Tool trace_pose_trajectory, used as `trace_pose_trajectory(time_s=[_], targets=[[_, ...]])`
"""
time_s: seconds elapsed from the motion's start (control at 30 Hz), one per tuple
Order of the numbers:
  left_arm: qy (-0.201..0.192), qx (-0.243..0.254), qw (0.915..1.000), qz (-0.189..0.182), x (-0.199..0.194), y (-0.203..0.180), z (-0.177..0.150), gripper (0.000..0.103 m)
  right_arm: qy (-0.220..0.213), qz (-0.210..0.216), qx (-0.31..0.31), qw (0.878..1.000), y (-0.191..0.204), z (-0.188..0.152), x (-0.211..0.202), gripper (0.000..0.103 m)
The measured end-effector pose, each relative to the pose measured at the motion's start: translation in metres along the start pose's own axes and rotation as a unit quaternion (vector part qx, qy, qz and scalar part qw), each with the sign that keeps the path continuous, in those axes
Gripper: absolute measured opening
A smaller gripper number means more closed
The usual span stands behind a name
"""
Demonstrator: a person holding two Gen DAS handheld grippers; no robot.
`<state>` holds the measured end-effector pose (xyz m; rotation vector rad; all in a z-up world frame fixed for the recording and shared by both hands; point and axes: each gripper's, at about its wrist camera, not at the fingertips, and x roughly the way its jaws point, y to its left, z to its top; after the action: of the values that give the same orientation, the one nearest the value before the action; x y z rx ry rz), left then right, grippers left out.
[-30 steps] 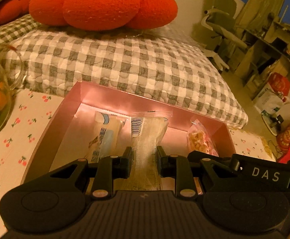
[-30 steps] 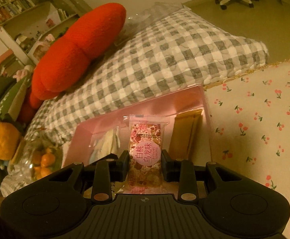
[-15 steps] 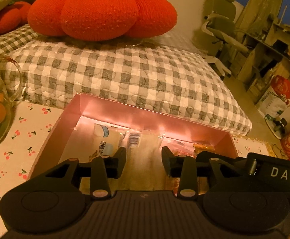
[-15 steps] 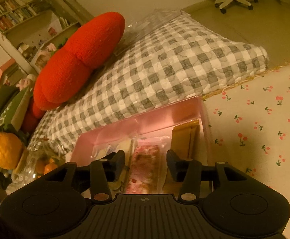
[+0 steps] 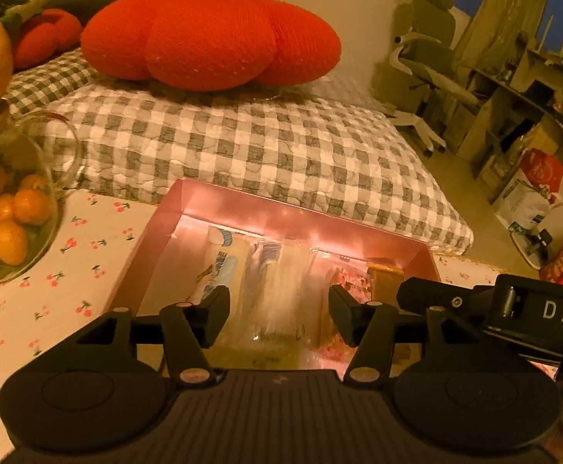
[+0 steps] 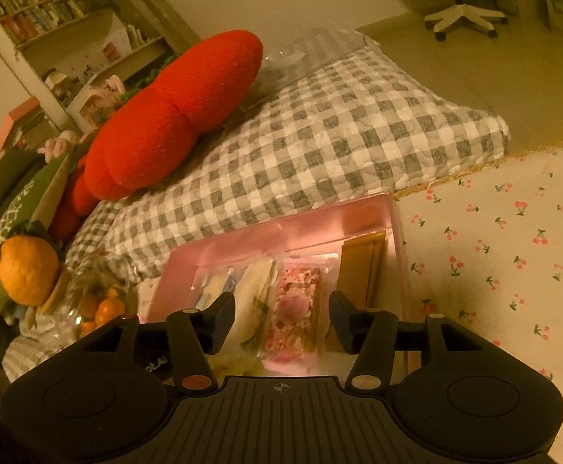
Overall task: Organize snacks
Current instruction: 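Carry both packets into the silver box and open both tools to release them, then move both tools back from the box to the snack pile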
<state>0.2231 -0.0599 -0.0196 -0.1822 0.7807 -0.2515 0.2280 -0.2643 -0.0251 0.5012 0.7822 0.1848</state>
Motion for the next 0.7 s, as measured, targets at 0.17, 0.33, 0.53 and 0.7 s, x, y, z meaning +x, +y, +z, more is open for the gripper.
trace_pose_trajectory(time_s=[0.17,0.33,0.53,0.7], targets=[[0.0,-0.006,1.0,0.0,-0.018,0.004,-0.004,0.059,0.0,-0.003,0.0,1.0,0.005,-0.006,-0.016,0.06],[0.005,0.0,1.0,0.009,-0.036,0.006,-0.012,0.066,0.003,-0.002,-0.003,1.0,0.012,-0.014,-0.032,0.065],[0.014,0.004,0.9998,0.013,-0.056,0.009,-0.021,0.075,0.009,-0.005,-0.013,1.0,0.023,-0.026,-0.051,0.074],[0.022,0.006,0.9996,0.017,-0.071,0.015,-0.031,0.085,0.018,-0.012,-0.031,0.999,0.03,-0.039,-0.063,0.076]])
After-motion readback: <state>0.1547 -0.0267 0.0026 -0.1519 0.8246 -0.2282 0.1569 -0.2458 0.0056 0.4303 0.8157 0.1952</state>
